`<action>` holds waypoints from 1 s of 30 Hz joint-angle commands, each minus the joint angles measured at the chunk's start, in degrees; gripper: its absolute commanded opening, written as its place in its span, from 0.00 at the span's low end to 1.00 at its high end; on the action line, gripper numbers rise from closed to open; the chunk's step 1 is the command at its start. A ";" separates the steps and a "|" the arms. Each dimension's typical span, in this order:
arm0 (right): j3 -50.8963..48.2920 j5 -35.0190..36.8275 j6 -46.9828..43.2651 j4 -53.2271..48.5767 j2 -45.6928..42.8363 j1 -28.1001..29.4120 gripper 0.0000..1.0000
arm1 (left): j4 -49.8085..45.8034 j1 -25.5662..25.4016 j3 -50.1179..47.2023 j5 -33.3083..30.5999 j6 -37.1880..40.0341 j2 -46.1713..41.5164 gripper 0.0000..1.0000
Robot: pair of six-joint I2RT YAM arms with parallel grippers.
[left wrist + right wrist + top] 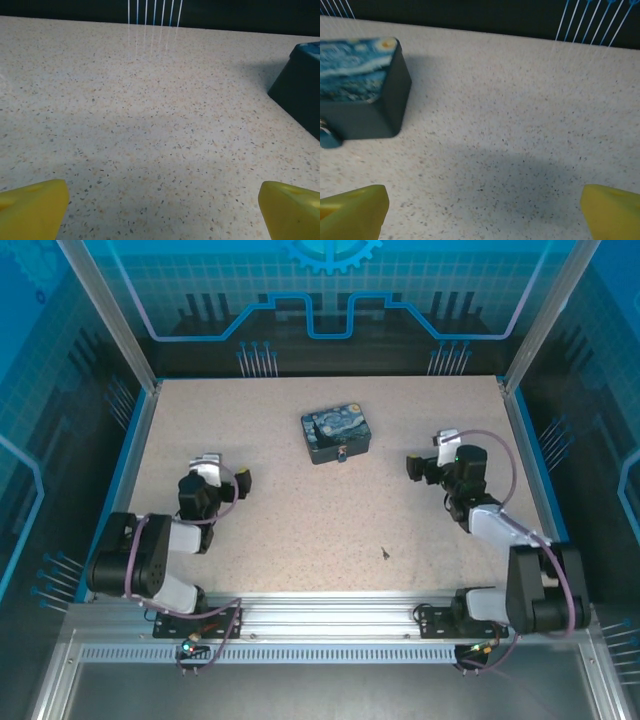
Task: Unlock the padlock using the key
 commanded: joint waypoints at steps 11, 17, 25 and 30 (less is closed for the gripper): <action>9.00 7.33 23.69 -51.31 -18.55 16.90 1.00 | -30.34 -7.15 8.98 3.03 -14.41 -28.14 0.99; 8.28 11.39 37.22 -65.79 -17.15 29.33 0.95 | -26.41 -23.40 6.79 2.74 -22.29 -30.14 0.98; 6.28 9.74 43.17 -62.82 -4.60 36.76 0.73 | -20.04 -35.84 7.79 1.24 -24.33 -23.89 0.96; 8.06 7.62 44.14 -61.79 2.91 38.39 0.53 | -20.43 -36.95 7.92 -0.31 -24.37 -23.82 0.96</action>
